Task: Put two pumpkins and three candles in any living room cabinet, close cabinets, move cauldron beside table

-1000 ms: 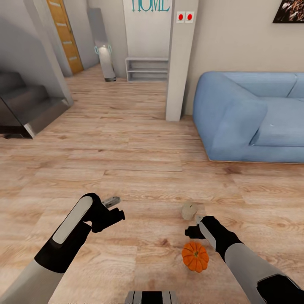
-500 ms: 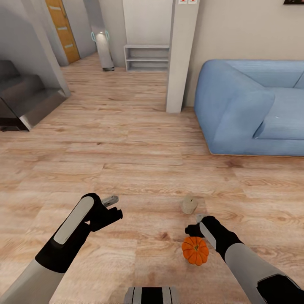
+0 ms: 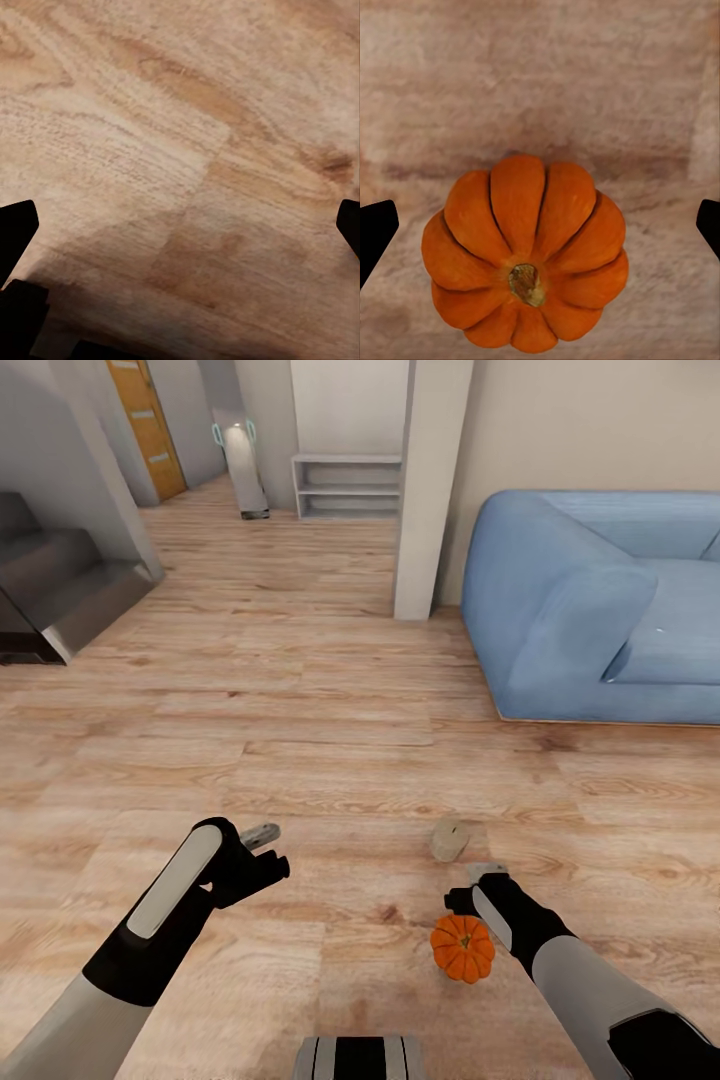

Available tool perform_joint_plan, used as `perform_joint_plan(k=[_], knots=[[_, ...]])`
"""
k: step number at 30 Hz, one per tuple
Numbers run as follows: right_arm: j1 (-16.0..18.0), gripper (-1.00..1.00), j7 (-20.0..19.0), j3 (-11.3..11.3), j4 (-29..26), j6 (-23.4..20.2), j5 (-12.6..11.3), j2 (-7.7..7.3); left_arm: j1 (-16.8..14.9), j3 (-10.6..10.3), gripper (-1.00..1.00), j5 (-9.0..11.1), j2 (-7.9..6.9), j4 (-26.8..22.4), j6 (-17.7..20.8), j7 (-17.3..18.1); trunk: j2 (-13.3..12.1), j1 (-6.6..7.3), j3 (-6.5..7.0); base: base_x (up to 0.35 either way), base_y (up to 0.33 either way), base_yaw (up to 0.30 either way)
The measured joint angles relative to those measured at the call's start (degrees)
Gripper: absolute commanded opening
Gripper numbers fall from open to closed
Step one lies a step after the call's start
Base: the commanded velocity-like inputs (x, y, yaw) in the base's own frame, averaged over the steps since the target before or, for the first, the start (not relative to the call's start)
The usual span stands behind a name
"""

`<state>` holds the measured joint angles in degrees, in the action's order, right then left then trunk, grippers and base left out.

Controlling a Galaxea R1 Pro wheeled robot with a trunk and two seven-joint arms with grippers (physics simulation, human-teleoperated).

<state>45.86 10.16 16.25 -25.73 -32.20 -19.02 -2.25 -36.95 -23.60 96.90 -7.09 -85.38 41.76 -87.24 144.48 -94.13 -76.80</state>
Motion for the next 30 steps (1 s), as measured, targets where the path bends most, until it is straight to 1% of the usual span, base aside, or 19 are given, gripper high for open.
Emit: perform_joint_plan(k=[4,7,9,11,12,13,14,15,16,17,18,19,20,22,24,25,27,30], knots=[[0.00,1.00,0.02,0.06,0.01,0.00,-0.03,0.05,0.00,-0.11,1.00,0.03,-0.04,-0.25,0.00,-0.03,0.00,0.00,-0.01,0.000,0.000,0.000],[-0.01,1.00,0.01,0.09,0.07,0.00,-0.05,0.10,-0.53,-0.03,1.00,0.14,-0.15,-1.79,0.32,-0.19,0.00,0.00,-0.01,0.000,0.000,0.000],[-0.02,1.00,-0.03,0.09,0.08,0.01,-0.06,0.12,-2.77,-0.06,1.00,0.40,-0.41,-1.61,0.41,-0.17,0.00,0.00,0.00,0.000,0.000,0.000],[-0.05,1.00,-0.05,0.09,0.09,0.01,-0.06,0.12,-7.04,-0.14,1.00,0.90,-1.02,0.97,0.55,-0.04,0.00,0.01,0.00,0.000,0.000,0.000],[-0.04,1.00,-0.05,0.09,0.09,0.01,-0.06,0.12,-8.18,-0.17,1.00,1.17,-1.17,1.92,0.58,0.00,0.00,0.00,0.00,0.000,0.000,0.000],[-0.04,1.00,-0.06,0.09,0.09,0.01,-0.06,0.12,-10.33,-0.27,1.00,1.97,-1.53,3.68,0.62,0.06,0.00,0.01,0.00,0.000,0.000,0.000],[-0.03,1.00,-0.08,0.09,0.09,0.01,-0.06,0.12,-11.52,-0.31,1.00,2.53,-1.77,4.46,0.66,0.08,0.00,0.01,0.00,0.000,0.000,0.000],[-0.03,1.00,-0.10,0.09,0.09,0.01,-0.06,0.12,-13.53,-0.38,1.00,3.97,-2.18,5.50,0.67,0.13,0.00,0.01,0.00,0.000,0.000,0.000],[-0.02,1.00,-0.12,0.09,0.09,0.01,-0.06,0.13,-14.44,-0.40,1.00,4.85,-2.34,5.87,0.68,0.17,0.00,0.01,0.00,0.000,0.000,0.000],[-0.04,1.00,-0.16,0.09,0.09,0.01,-0.10,0.17,-16.03,-0.49,1.00,7.34,-2.72,6.46,0.69,0.23,0.00,0.01,0.00,0.000,0.000,0.000],[-0.02,1.00,-0.19,0.09,0.09,0.01,-0.12,0.18,-16.69,-0.78,1.00,8.51,-2.91,6.49,0.68,0.20,0.00,0.01,0.00,0.000,0.000,0.000],[-0.03,1.00,-0.21,0.09,0.09,0.01,-0.13,0.19,-17.09,-1.40,1.00,9.24,-3.03,6.26,0.59,0.18,0.00,0.00,0.00,0.000,0.000,0.000],[-0.04,1.00,-0.22,0.09,0.11,0.01,-0.13,0.19,-17.23,-1.85,1.00,9.51,-3.07,6.11,0.51,0.18,0.00,0.00,-0.01,0.000,0.000,0.000],[-0.04,1.00,-0.23,0.09,0.58,0.05,-0.14,0.20,-17.55,-3.70,1.00,10.07,-3.13,5.67,0.18,0.11,0.00,0.00,-0.01,0.000,0.000,0.000],[-0.02,1.00,-0.23,0.10,0.88,0.06,-0.14,0.20,-17.66,-4.43,1.00,10.32,-3.11,5.51,0.05,0.04,0.00,0.00,-0.01,0.000,0.000,0.000],[-0.03,1.00,-0.23,0.10,0.95,0.07,-0.14,0.20,-17.68,-4.60,1.00,10.36,-3.10,5.48,0.00,0.03,0.00,0.00,-0.01,0.000,0.000,0.000],[-0.02,1.00,-0.24,0.10,1.10,0.08,-0.13,0.20,-17.75,-4.97,1.00,10.48,-3.03,5.39,-0.12,-0.07,0.03,-0.05,-0.44,0.000,0.000,0.000],[0.00,1.00,-0.24,0.10,1.20,0.05,-0.09,0.20,-17.75,-4.98,1.00,10.46,-3.03,5.36,-0.14,-0.11,0.07,-0.13,-1.11,0.000,0.000,0.000]])
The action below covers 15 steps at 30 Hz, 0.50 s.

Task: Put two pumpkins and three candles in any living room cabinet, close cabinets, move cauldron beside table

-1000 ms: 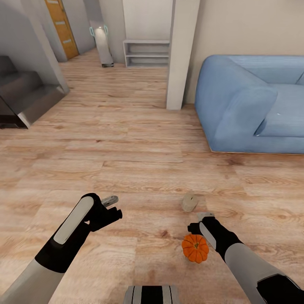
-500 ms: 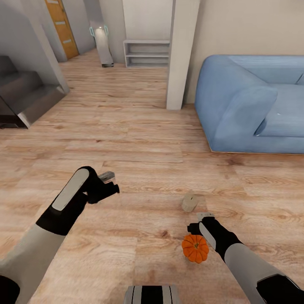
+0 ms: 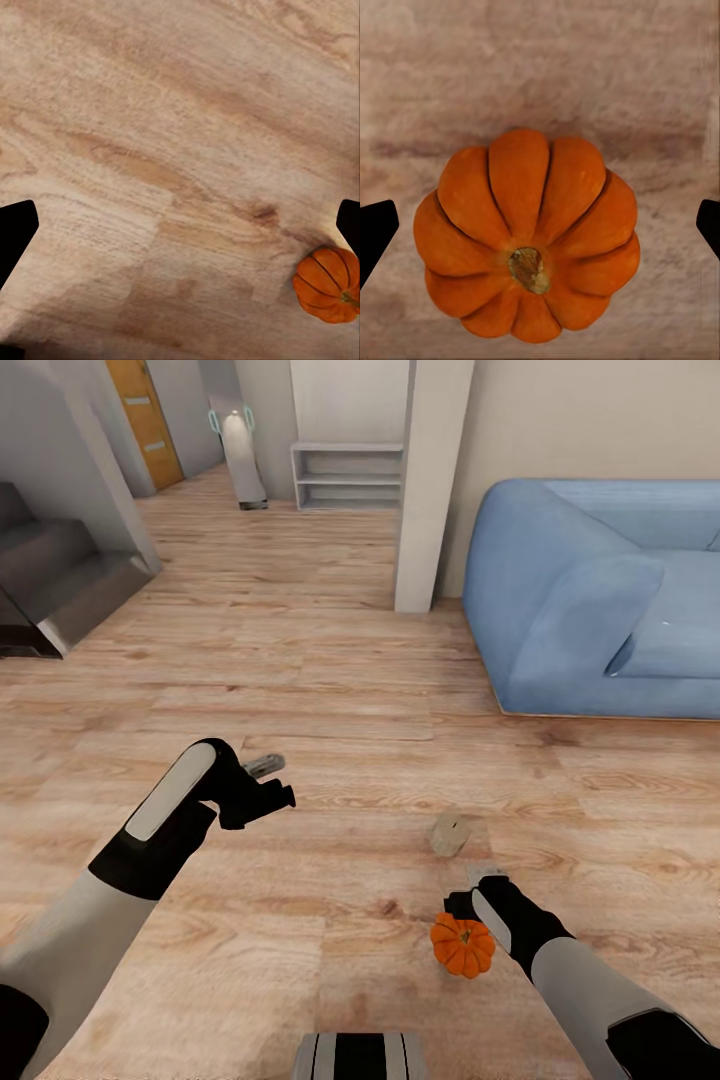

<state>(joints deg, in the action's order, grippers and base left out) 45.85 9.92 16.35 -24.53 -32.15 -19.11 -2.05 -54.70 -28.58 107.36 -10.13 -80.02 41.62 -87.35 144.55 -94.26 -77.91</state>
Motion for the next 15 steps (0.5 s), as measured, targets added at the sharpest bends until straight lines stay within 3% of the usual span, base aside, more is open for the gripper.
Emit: perform_joint_plan(k=[6,15], knots=[[-0.01,1.00,-0.06,0.00,0.04,-0.01,0.02,0.00,-0.01,0.08,1.00,-0.01,-0.03,-0.01,-0.02,-0.01,0.08,-0.15,-1.33,0.000,0.000,0.000],[-0.04,1.00,-0.15,0.00,0.04,0.04,-0.04,0.08,-0.01,0.25,1.00,-0.05,-0.06,-0.01,0.03,-0.01,0.08,-0.15,-1.34,0.000,0.000,0.000]])
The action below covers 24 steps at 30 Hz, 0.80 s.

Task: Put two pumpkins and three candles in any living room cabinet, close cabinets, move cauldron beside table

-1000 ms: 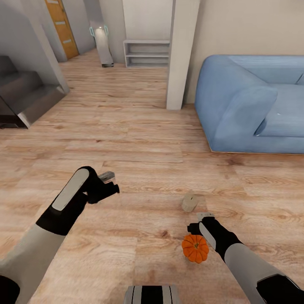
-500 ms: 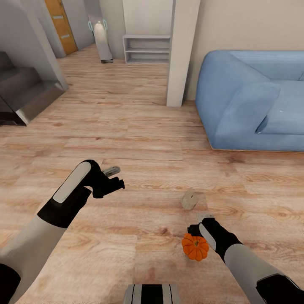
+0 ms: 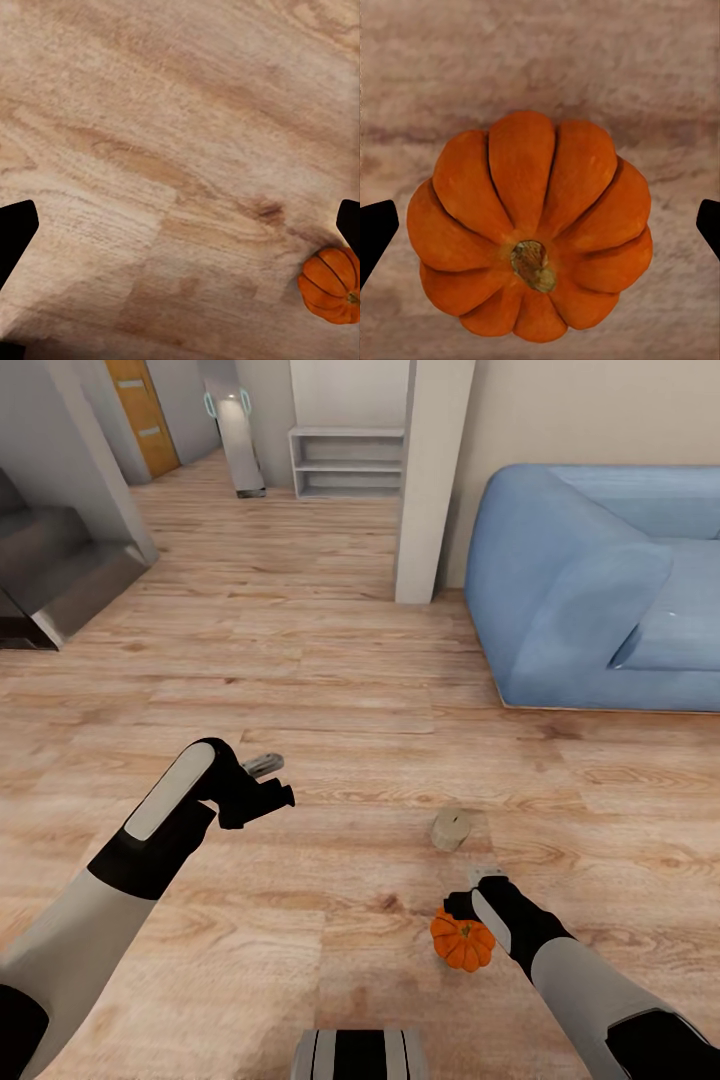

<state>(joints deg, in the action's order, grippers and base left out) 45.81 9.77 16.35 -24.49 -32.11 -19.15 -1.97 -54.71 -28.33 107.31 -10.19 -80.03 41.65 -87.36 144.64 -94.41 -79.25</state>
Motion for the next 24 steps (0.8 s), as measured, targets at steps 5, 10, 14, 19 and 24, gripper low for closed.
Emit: perform_joint_plan(k=[5,10,14,19,24], knots=[[0.03,1.00,-0.02,0.00,0.00,0.01,0.06,-0.06,-0.02,-0.16,1.00,-0.02,0.02,0.00,-0.04,0.00,0.00,0.00,0.00,0.000,0.000,0.000],[0.02,1.00,-0.02,0.00,0.00,0.01,-0.01,-0.01,-0.01,-0.32,1.00,0.03,0.03,0.00,-0.05,0.00,0.00,0.00,0.00,0.000,0.000,0.000],[0.01,1.00,-0.09,0.00,0.00,0.01,-0.03,-0.02,0.00,-0.26,1.00,0.02,0.03,0.00,-0.05,0.00,0.00,0.00,0.00,0.000,0.000,0.000],[-0.01,1.00,-0.15,0.00,0.00,0.29,-0.12,-0.07,0.00,-0.24,1.00,-0.02,0.03,0.00,-0.01,0.07,0.00,0.00,0.00,0.000,0.000,0.000],[-0.03,1.00,-0.58,0.03,0.00,0.35,-0.12,-0.07,0.01,-0.24,1.00,0.00,0.03,0.00,0.01,0.08,0.00,0.00,0.00,0.000,0.000,0.000]])
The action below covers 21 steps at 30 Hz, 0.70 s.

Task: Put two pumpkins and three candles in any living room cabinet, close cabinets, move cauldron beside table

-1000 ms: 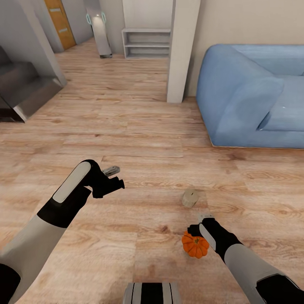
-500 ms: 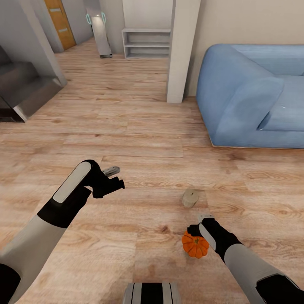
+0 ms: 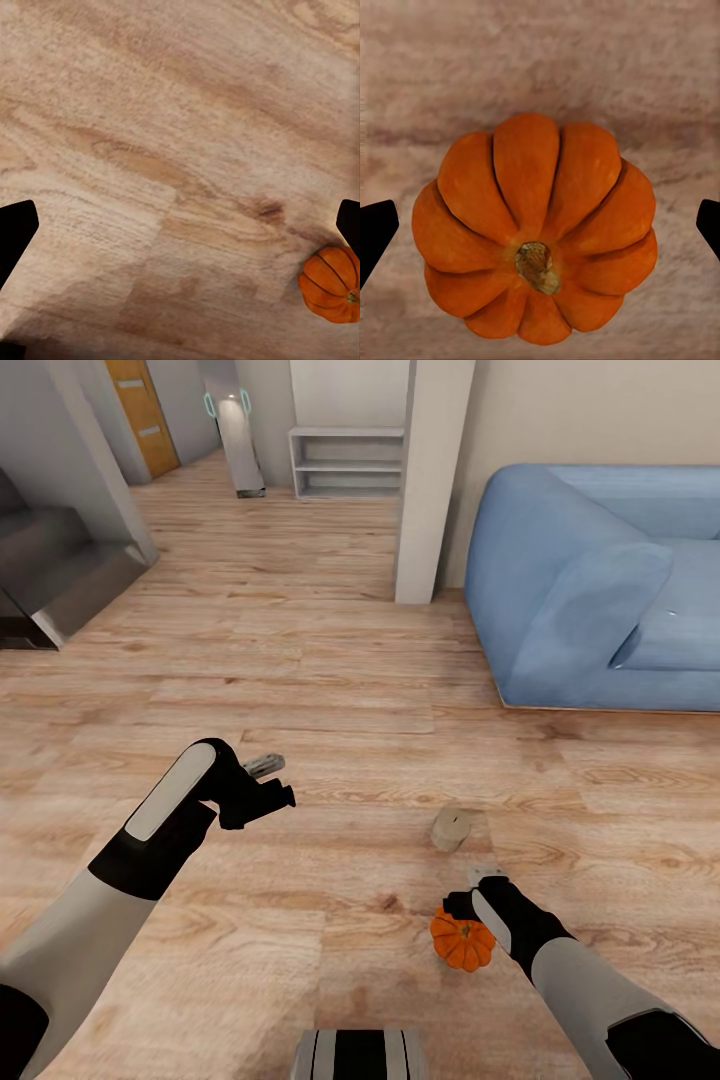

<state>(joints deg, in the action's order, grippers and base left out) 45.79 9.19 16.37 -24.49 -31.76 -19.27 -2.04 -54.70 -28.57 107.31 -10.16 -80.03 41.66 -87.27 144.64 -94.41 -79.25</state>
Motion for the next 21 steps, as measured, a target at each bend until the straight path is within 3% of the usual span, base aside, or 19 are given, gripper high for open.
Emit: perform_joint_plan(k=[4,15,21], knots=[[-0.01,1.00,-1.94,0.11,-0.04,0.02,0.13,-0.02,0.00,0.06,1.00,-0.02,0.00,0.00,0.00,0.00,0.00,0.00,0.00,0.000,0.000,0.000],[-0.01,1.00,-2.30,0.15,-0.09,0.02,0.28,-0.26,-0.02,-0.15,1.00,-0.05,0.16,0.00,0.01,0.00,0.00,0.00,0.00,0.000,0.000,0.000],[-0.01,1.00,-2.26,0.15,-0.09,0.02,0.30,-0.25,-0.01,-0.20,1.00,-0.05,0.20,0.00,0.01,0.00,0.08,-0.16,-1.32,0.000,0.000,0.000]])
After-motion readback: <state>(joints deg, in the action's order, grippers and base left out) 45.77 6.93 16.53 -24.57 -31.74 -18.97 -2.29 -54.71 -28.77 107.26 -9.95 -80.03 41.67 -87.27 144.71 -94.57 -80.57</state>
